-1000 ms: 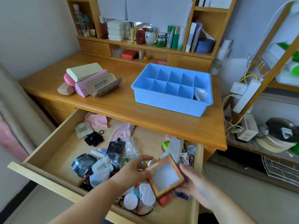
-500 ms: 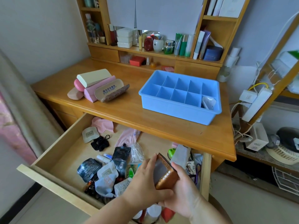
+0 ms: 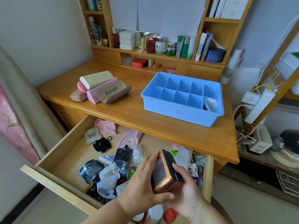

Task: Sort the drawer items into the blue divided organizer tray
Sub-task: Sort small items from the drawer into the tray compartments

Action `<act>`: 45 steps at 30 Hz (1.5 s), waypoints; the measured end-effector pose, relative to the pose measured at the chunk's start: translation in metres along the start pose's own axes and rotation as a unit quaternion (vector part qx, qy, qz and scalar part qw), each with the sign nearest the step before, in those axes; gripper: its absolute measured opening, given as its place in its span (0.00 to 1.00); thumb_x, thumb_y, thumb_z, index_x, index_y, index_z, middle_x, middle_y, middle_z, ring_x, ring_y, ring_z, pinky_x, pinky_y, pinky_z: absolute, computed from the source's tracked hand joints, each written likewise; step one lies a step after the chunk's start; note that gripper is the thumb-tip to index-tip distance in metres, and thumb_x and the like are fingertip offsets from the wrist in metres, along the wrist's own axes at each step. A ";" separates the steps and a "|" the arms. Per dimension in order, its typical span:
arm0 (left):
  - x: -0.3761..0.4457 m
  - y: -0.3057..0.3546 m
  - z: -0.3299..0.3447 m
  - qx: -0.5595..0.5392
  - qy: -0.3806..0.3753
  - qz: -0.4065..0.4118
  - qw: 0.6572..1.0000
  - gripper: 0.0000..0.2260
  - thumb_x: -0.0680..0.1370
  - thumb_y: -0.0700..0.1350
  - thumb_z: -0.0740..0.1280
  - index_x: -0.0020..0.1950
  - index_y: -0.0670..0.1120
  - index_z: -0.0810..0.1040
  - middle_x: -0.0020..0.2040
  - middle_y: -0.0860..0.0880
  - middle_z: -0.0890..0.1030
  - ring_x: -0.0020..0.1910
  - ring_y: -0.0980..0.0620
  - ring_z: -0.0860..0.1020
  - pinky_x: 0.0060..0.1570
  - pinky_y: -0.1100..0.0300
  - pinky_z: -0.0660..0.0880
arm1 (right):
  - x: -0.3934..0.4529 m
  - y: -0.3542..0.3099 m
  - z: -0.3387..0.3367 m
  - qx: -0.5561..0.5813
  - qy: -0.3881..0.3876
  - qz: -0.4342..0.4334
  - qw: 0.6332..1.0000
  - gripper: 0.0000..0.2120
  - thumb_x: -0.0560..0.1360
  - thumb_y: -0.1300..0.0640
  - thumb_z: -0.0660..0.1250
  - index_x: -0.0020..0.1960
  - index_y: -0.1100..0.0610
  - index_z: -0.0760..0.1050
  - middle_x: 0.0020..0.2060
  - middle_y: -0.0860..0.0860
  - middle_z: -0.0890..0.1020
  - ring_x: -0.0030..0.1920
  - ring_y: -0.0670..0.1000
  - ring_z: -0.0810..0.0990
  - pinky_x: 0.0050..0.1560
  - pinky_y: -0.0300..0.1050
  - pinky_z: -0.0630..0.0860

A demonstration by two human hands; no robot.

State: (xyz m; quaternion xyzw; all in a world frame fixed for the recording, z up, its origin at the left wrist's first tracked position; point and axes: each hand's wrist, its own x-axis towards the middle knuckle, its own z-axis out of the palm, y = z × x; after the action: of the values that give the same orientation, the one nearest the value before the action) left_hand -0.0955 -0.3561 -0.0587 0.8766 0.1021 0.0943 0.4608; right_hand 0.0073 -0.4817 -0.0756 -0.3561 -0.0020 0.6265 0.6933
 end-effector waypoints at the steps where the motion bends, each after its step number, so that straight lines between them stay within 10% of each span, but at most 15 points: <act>1: 0.002 0.000 -0.002 -0.011 -0.008 -0.004 1.000 0.51 0.63 0.64 0.75 0.76 0.55 0.49 0.69 0.63 0.62 0.69 0.66 0.63 0.67 0.68 0.62 | 0.001 -0.002 0.000 0.001 -0.006 0.005 1.000 0.34 0.59 0.47 0.78 0.60 0.64 0.78 0.52 0.62 0.81 0.50 0.61 0.81 0.47 0.54 0.78; 8: 0.023 -0.005 -0.062 -0.248 -0.159 -0.158 0.942 0.29 0.67 0.58 0.71 0.67 0.52 0.74 0.64 0.53 0.78 0.64 0.55 0.75 0.68 0.52 0.67 | -0.006 -0.014 -0.014 0.003 -0.054 0.071 0.996 0.35 0.66 0.42 0.71 0.66 0.61 0.73 0.59 0.66 0.75 0.58 0.66 0.71 0.52 0.58 0.69; 14: 0.020 -0.003 -0.047 -0.068 0.268 -0.088 0.957 0.13 0.73 0.50 0.72 0.54 0.56 0.74 0.50 0.58 0.76 0.46 0.61 0.76 0.49 0.61 0.75 | 0.019 -0.012 0.004 0.147 0.011 -0.027 0.989 0.36 0.61 0.43 0.75 0.59 0.68 0.77 0.55 0.67 0.77 0.53 0.67 0.77 0.55 0.62 0.74; 18: 0.005 0.006 -0.027 0.145 0.130 0.029 0.980 0.15 0.73 0.56 0.69 0.59 0.56 0.76 0.54 0.65 0.74 0.48 0.61 0.74 0.43 0.72 0.69 | 0.041 -0.023 0.032 0.127 -0.004 -0.078 0.989 0.30 0.59 0.48 0.77 0.53 0.65 0.76 0.45 0.64 0.79 0.46 0.61 0.80 0.50 0.54 0.77; 23: 0.024 0.000 -0.064 0.104 0.221 0.036 0.969 0.06 0.75 0.43 0.68 0.51 0.50 0.80 0.47 0.61 0.76 0.44 0.62 0.76 0.41 0.71 0.71 | 0.064 -0.053 0.066 -0.053 -0.007 -0.095 0.994 0.27 0.67 0.42 0.73 0.60 0.57 0.78 0.53 0.58 0.81 0.51 0.55 0.79 0.55 0.53 0.78; 25: 0.038 -0.009 -0.092 0.124 0.254 0.039 0.959 0.05 0.75 0.42 0.69 0.50 0.49 0.80 0.46 0.60 0.77 0.43 0.60 0.76 0.40 0.69 0.72 | 0.069 -0.081 0.068 -0.380 0.099 -0.217 0.894 0.22 0.68 0.34 0.65 0.59 0.41 0.75 0.57 0.42 0.80 0.55 0.40 0.78 0.58 0.42 0.75; 27: 0.059 -0.020 -0.119 0.168 0.270 0.024 0.948 0.05 0.76 0.41 0.69 0.51 0.48 0.80 0.46 0.58 0.77 0.40 0.59 0.76 0.39 0.63 0.74 | 0.069 -0.115 0.059 -0.615 0.224 -0.380 0.654 0.14 0.70 0.36 0.64 0.54 0.39 0.75 0.52 0.32 0.77 0.52 0.31 0.73 0.52 0.28 0.68; 30: 0.097 -0.045 -0.145 0.238 0.232 -0.005 0.943 0.06 0.78 0.42 0.65 0.53 0.46 0.79 0.48 0.53 0.76 0.36 0.53 0.77 0.40 0.55 0.76 | 0.080 -0.156 0.036 -0.723 0.309 -0.469 0.403 0.12 0.70 0.55 0.73 0.53 0.55 0.80 0.51 0.49 0.81 0.54 0.52 0.78 0.54 0.43 0.71; 38: 0.186 -0.091 -0.140 0.376 0.107 -0.060 0.918 0.11 0.81 0.43 0.58 0.60 0.47 0.75 0.56 0.47 0.72 0.48 0.44 0.78 0.48 0.50 0.76 | 0.093 -0.175 0.001 -0.735 0.318 -0.479 0.359 0.14 0.72 0.58 0.65 0.55 0.58 0.81 0.43 0.54 0.83 0.42 0.60 0.81 0.46 0.53 0.74; 45: 0.180 -0.092 -0.137 0.285 0.114 0.021 0.951 0.21 0.79 0.40 0.63 0.72 0.45 0.67 0.73 0.45 0.64 0.67 0.46 0.70 0.63 0.56 0.68 | 0.070 -0.158 0.008 -0.748 0.313 -0.482 0.332 0.15 0.74 0.58 0.67 0.60 0.59 0.78 0.57 0.55 0.78 0.56 0.57 0.75 0.60 0.50 0.69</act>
State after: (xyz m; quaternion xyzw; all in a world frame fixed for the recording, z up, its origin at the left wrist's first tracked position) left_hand 0.0341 -0.1494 -0.0454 0.9567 0.1586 0.1702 0.1746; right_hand 0.1552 -0.4107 -0.0223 -0.8319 -0.4241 -0.2390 0.2664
